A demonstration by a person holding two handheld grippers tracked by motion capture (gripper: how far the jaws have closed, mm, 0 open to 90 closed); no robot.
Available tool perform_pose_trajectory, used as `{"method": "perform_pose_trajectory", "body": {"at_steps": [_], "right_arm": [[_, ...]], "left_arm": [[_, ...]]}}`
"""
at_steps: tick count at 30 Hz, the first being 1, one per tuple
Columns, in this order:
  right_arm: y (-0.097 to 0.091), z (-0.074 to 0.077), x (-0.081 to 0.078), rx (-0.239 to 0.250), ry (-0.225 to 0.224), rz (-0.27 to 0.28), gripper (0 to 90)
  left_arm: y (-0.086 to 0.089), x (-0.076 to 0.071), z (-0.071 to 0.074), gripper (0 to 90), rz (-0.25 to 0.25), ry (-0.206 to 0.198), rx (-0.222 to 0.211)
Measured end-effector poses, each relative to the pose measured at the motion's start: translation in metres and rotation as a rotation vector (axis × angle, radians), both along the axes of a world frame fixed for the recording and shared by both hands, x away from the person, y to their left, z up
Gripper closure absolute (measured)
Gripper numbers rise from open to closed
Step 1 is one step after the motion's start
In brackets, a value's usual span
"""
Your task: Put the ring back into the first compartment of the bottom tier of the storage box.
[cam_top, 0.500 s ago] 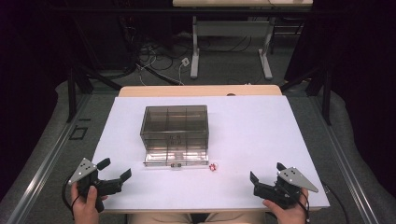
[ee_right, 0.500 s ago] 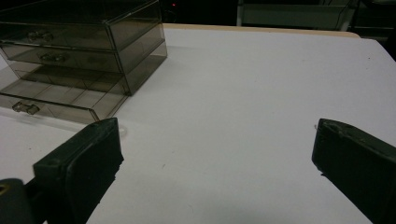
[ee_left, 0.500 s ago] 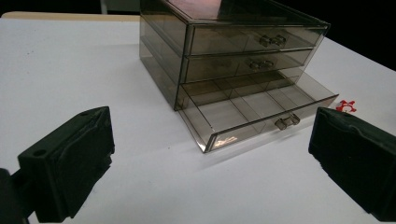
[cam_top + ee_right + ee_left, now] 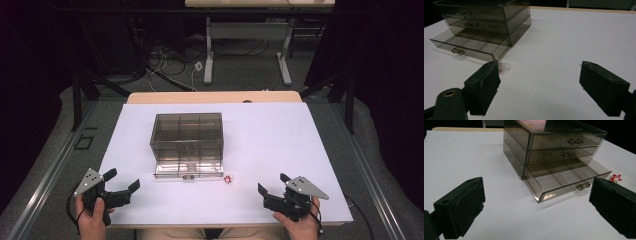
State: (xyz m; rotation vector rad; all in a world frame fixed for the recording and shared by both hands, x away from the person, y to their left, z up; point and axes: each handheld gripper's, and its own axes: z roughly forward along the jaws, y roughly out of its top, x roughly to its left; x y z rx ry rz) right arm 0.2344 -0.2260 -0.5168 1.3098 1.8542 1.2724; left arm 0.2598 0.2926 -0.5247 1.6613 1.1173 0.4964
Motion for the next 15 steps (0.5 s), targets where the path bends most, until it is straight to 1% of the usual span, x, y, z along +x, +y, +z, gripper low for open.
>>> {"method": "perform_pose_trajectory", "body": {"at_steps": [2,4,5,7,8,11,12,13,14,15], "right_arm": [[0.004,0.000,0.001,0.006,-0.003,0.011,16.0],[0.008,0.000,0.003,0.003,-0.017,0.020,16.1],[0.012,0.001,0.004,-0.002,-0.016,0.027,17.8],[0.013,0.001,0.005,0.001,-0.016,0.033,18.3],[0.016,0.001,0.008,-0.007,-0.007,0.044,21.0],[0.020,0.001,0.011,-0.006,-0.010,0.047,22.1],[0.023,0.001,0.015,-0.018,-0.015,0.062,22.9],[0.026,0.001,0.017,-0.020,-0.012,0.060,23.2],[0.028,0.001,0.019,-0.028,-0.013,0.071,23.2],[0.030,0.001,0.020,-0.026,-0.014,0.073,23.5]], "left_arm": [[0.000,-0.001,0.000,0.4,0.004,0.004,0.001],[0.000,-0.002,0.000,0.5,0.001,-0.001,0.001],[0.000,-0.002,0.000,0.4,0.000,0.000,0.002],[0.000,-0.003,-0.001,0.5,-0.004,0.002,0.002],[-0.001,-0.004,-0.001,0.4,-0.007,0.006,0.010],[-0.001,-0.004,-0.001,0.5,-0.009,0.003,0.013],[-0.001,-0.005,-0.001,0.5,-0.010,0.004,0.013],[-0.001,-0.005,-0.001,0.4,-0.008,0.002,0.015],[-0.001,-0.006,-0.002,0.5,-0.005,0.006,0.019],[-0.001,-0.006,-0.002,0.5,-0.005,0.006,0.019]]}}
